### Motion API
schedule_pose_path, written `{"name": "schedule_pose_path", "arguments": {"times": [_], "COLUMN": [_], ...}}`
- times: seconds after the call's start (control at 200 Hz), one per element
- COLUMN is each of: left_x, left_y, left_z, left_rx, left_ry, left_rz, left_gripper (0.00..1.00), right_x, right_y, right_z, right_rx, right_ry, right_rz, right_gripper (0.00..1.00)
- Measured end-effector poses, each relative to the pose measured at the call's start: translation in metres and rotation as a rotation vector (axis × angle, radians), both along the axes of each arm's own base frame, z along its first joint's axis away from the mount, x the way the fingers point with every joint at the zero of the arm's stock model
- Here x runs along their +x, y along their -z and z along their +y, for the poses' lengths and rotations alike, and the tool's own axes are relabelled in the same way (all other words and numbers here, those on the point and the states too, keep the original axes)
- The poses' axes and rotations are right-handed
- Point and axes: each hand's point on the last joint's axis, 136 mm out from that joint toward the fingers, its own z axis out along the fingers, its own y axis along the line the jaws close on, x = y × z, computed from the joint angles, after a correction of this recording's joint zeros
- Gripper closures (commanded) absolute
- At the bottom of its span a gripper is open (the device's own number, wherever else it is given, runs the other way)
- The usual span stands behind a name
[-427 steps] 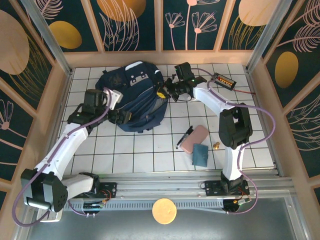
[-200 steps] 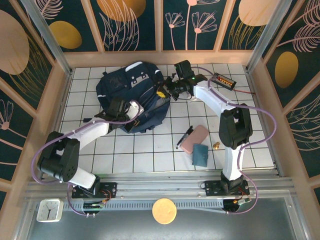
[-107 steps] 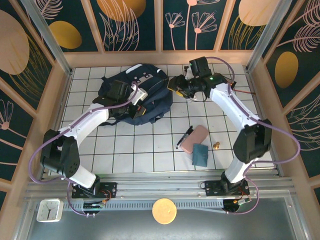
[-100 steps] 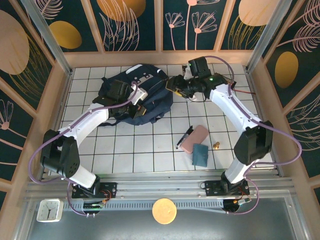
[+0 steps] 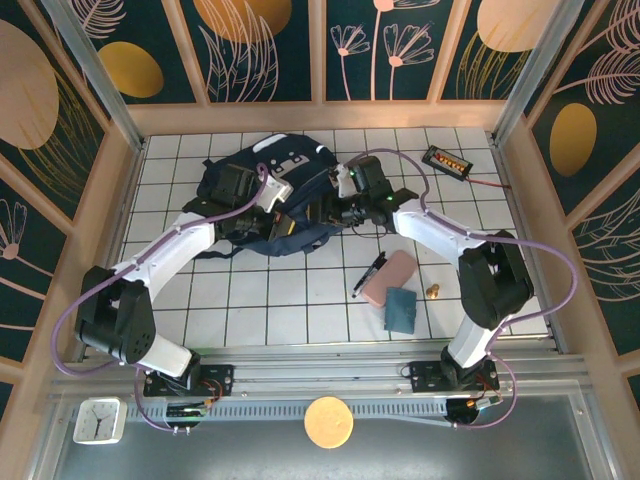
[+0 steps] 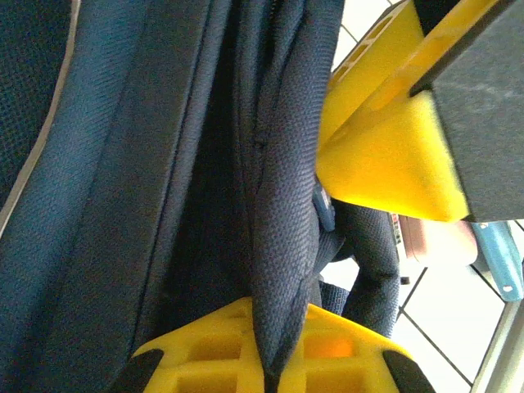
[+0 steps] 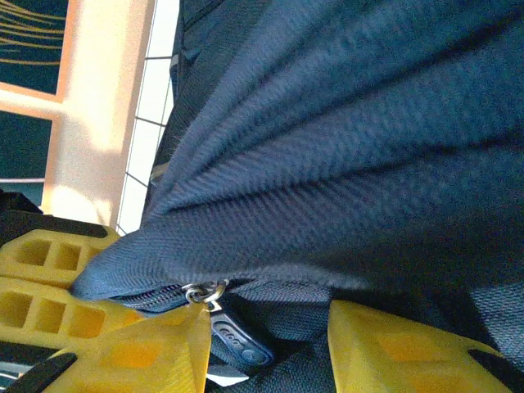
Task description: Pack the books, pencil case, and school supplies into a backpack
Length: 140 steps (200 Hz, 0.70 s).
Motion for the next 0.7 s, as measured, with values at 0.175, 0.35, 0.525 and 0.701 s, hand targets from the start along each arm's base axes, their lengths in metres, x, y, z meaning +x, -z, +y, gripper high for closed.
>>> {"name": "schedule_pose_path", "arguments": {"times": [0.175, 0.35, 0.525, 0.701], "left_x": [0.000, 0.001, 0.000, 0.003], "left_y": [0.002, -0.004, -0.007, -0.014], "left_z": [-0.001, -0.005, -0.005, -0.003], "left_rx": [-0.017, -0.046, -0.069, -0.096], "left_ry": [-0.011, -0.008, -0.006, -0.007], "left_rz": [0.012, 0.005, 0.016, 0.031], "left_gripper": [1.00, 1.00, 1.00, 1.00], "right_x": [0.000, 0.006, 0.008, 0.007], "right_y": [0.000, -0.013, -0.014, -0.015], "right_z": [0.001, 0.005, 0.011, 0.013], "right_rx": [0.017, 0.021, -0.008, -0.052], "right_ry": [-0.015, -0.052, -0.131, -0.195], "right_rz": [-0.019, -0.075, -0.126, -0.189], "right_gripper": [0.51, 0.46, 0.47, 0.49]}}
